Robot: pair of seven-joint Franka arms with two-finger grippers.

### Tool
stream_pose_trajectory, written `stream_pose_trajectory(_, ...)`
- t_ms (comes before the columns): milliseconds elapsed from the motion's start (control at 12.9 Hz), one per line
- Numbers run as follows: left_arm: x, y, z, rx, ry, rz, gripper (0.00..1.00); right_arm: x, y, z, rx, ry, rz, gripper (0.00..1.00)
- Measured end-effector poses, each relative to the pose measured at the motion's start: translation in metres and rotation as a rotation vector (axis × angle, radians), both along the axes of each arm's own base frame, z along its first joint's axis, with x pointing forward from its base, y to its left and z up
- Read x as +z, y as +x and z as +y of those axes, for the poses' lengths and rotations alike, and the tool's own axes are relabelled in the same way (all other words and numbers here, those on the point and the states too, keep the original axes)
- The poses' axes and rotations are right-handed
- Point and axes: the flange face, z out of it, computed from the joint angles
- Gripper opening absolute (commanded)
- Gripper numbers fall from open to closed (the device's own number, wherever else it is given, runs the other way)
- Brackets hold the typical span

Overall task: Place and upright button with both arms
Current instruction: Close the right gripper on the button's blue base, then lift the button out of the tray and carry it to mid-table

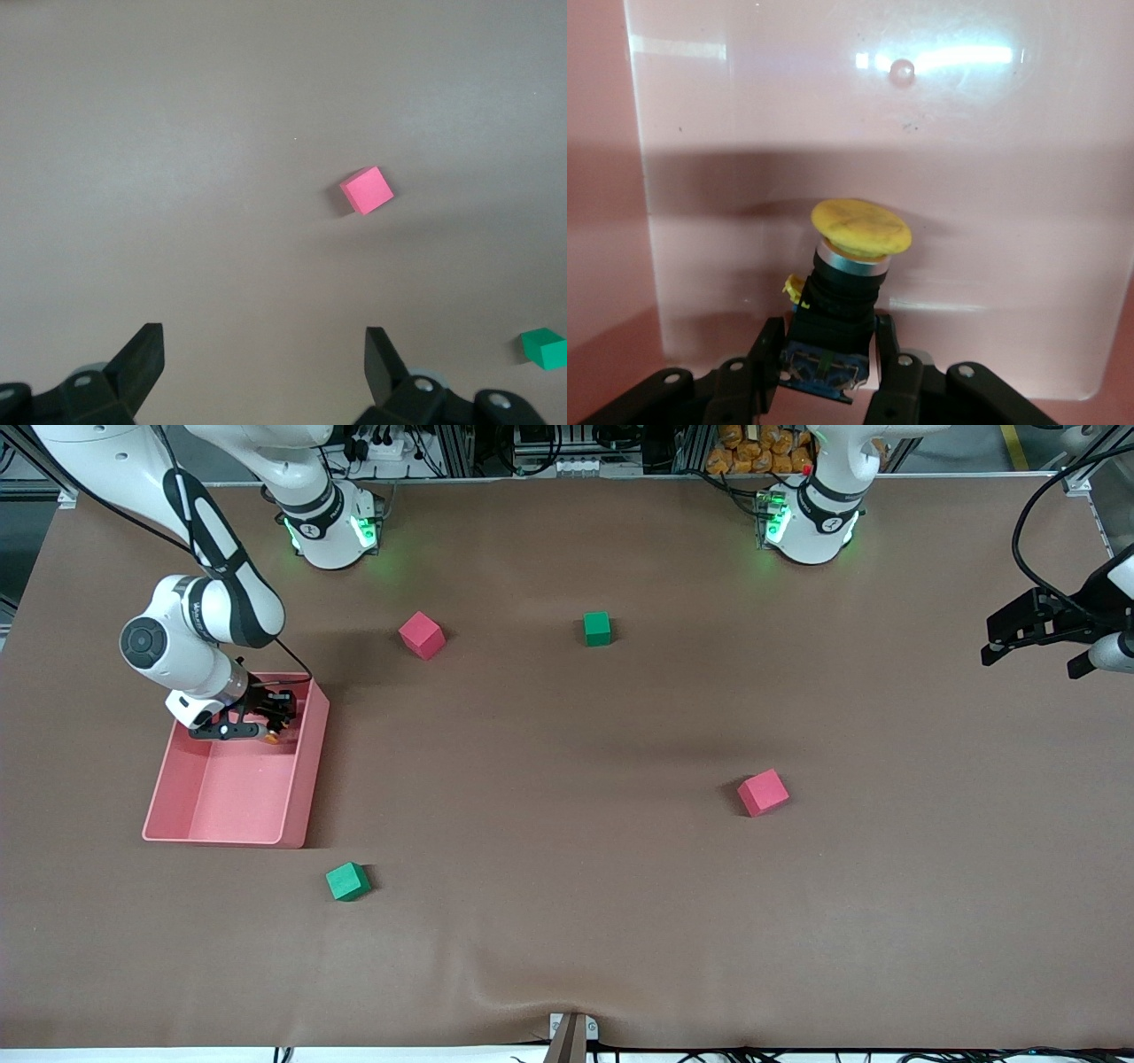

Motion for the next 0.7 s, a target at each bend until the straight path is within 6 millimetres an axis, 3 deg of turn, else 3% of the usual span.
stream_pose_trajectory(232,0.000,0.000,0.000,0.000,0.000,0.000,1.00,0.007,0.011,-0.001,0.001,-0.003,-0.025,0.01)
stream_pose_trajectory(464,0.000,0.000,0.000,0.000,0.000,0.000,1.00,0.028,0.033,-0.004,0.006,-0.003,-0.039,0.03)
stream_pose_trajectory(697,0.000,0.000,0.000,0.000,0.000,0.000,1.00,0.079,0.068,-0.007,0.013,0.016,0.060,0.04)
